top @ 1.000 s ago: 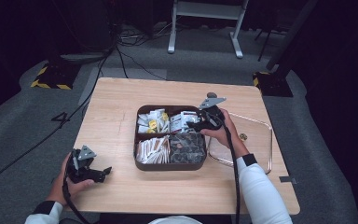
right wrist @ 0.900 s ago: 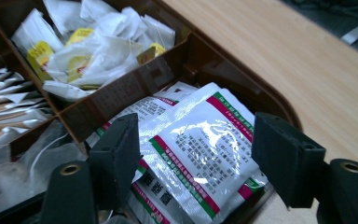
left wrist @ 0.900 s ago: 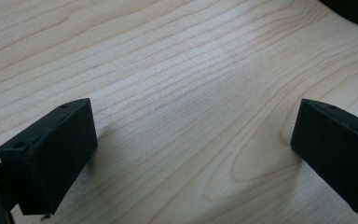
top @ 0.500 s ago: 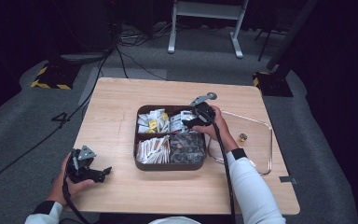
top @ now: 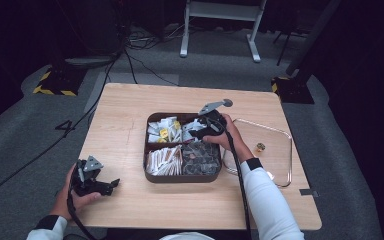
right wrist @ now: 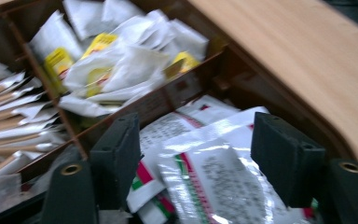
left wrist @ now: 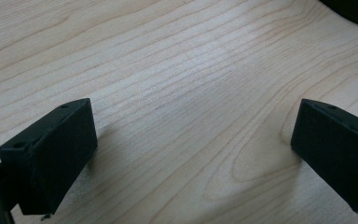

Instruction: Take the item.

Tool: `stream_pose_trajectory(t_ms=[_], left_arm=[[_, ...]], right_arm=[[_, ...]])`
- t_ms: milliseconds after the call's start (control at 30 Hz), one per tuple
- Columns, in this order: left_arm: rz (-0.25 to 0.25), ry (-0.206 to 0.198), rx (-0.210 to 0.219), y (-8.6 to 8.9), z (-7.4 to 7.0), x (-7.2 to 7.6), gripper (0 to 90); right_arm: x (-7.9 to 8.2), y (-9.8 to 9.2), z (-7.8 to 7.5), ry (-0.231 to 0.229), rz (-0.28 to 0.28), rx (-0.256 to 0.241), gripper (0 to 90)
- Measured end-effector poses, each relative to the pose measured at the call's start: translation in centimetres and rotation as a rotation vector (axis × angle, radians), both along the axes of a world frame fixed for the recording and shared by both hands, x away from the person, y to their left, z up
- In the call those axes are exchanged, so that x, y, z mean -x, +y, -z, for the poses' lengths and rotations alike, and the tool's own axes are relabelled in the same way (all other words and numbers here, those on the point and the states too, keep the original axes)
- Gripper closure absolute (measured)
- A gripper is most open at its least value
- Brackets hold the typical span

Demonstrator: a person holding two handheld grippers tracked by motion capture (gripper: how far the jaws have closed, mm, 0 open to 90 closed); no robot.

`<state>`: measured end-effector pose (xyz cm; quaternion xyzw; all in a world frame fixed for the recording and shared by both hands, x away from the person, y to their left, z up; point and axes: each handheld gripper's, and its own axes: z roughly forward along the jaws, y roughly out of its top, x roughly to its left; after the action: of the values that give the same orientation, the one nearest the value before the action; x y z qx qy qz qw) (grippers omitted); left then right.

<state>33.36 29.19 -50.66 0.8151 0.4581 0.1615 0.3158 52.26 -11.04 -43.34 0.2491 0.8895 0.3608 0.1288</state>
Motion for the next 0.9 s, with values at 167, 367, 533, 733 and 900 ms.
stream_pose_trajectory(t_ms=[167, 367, 533, 733, 900], left_arm=[[0.0, 0.0, 0.0, 0.0, 0.0, 0.0, 0.4], [-0.001, -0.002, 0.0, 0.0, 0.0, 0.0, 0.4], [-0.002, -0.003, 0.001, 0.0, 0.0, 0.0, 0.4], [-0.001, -0.002, 0.001, 0.0, 0.0, 0.0, 0.4], [-0.002, -0.003, 0.001, 0.0, 0.0, 0.0, 0.5]], right_arm=[[-0.7, -1.3, 0.3, 0.016, 0.076, 0.08, 32.7], [-1.1, -1.6, 0.6, 0.056, 0.072, 0.082, 23.3], [-0.7, -0.8, 1.1, 0.035, 0.032, 0.144, 22.8], [-0.5, -0.8, 0.8, -0.005, 0.017, 0.124, 46.9], [0.0, -0.3, 0.3, -0.091, 0.007, 0.162, 65.1]])
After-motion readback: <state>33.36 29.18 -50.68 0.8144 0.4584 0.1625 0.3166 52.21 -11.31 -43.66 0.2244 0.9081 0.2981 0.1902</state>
